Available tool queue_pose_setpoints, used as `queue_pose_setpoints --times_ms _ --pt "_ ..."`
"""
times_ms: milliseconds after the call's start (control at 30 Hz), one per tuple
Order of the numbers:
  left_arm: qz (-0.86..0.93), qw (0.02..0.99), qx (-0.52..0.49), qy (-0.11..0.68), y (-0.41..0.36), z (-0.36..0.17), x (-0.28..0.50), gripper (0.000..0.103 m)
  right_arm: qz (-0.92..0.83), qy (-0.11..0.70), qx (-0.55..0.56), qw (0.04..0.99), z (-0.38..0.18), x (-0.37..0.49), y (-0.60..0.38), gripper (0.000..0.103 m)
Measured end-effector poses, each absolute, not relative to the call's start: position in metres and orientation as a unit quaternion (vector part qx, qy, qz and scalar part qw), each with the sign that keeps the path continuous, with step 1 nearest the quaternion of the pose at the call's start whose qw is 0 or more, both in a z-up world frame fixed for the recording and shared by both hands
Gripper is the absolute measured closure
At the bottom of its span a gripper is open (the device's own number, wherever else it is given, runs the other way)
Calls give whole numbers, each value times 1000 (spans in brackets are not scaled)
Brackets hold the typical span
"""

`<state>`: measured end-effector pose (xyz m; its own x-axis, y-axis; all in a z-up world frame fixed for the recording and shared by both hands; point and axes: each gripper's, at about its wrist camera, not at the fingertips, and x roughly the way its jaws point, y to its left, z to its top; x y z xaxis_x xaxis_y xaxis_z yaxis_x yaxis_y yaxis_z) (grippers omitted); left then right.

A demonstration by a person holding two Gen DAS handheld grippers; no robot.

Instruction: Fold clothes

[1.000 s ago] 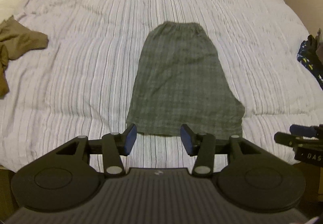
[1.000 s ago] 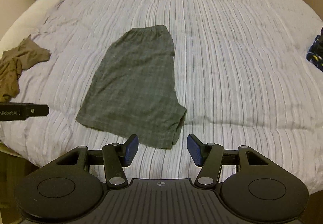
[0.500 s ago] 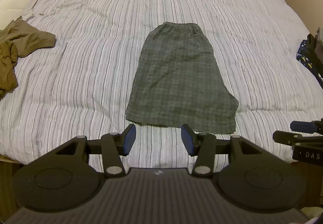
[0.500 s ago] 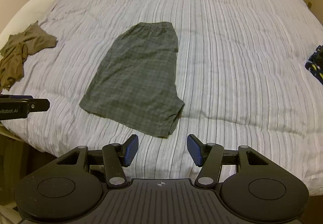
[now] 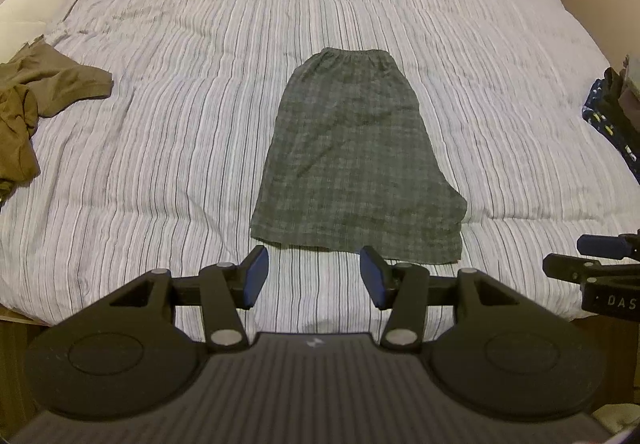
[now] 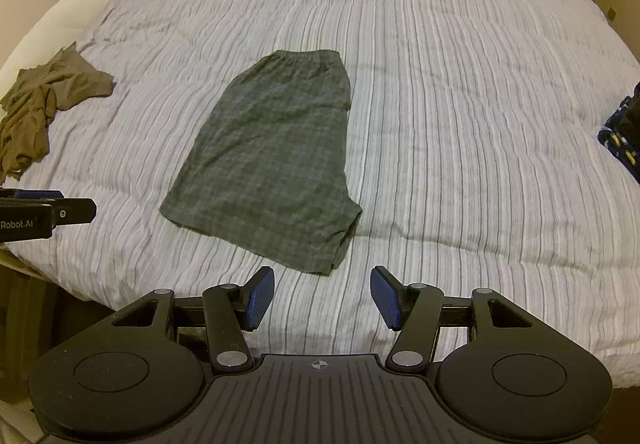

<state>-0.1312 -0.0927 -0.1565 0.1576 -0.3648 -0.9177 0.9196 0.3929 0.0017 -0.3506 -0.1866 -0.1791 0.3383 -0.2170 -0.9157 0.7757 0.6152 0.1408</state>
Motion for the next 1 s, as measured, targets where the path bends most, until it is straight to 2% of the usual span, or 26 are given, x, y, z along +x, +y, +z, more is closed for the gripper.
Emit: queue_pose_setpoints --times_ms 1000 --pt "-465 687 271 487 -86 -176 -123 56 -330 476 303 757 -189 -357 -185 46"
